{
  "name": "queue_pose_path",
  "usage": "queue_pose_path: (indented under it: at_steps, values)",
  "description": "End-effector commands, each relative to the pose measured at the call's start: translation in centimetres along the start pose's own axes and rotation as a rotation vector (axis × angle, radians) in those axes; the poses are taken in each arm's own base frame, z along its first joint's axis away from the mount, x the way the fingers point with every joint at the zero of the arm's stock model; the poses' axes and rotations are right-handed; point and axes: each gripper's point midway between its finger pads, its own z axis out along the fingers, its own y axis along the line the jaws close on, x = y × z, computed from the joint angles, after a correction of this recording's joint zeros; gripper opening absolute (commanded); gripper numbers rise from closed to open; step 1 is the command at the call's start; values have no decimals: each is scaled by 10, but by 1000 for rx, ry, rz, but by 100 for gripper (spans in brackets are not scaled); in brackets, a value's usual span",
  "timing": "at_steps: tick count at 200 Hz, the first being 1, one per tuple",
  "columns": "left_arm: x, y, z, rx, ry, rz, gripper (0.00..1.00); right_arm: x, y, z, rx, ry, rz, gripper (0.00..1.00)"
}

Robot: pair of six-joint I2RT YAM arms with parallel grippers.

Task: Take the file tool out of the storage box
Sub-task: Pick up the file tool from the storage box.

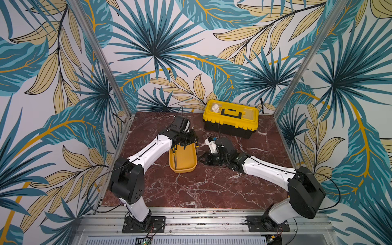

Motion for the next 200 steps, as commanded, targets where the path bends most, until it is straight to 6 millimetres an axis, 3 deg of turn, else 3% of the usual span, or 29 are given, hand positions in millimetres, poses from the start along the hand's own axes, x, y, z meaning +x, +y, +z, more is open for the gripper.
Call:
queue_pose_path:
  at_steps: [1, 75, 116, 147, 183, 200]
  values:
    - [-2, -16, -7, 43, -4, 14, 12, -3, 9, 4, -24, 5, -29, 12]
    - [-3, -15, -7, 41, -3, 14, 14, -4, 7, 5, -17, 6, -30, 3]
    - [-5, -18, -9, 60, 1, 18, 32, -5, 4, 2, 3, -10, -26, 0]
    - [-9, -22, -17, 84, 5, 34, 55, -8, -6, -3, 65, -38, -8, 0]
    - [-16, -15, -37, 36, -3, 92, 78, -9, -35, -22, 258, -72, 2, 0]
    - [-18, -5, -49, -35, -24, 147, 87, -1, -59, -36, 393, -61, 4, 0]
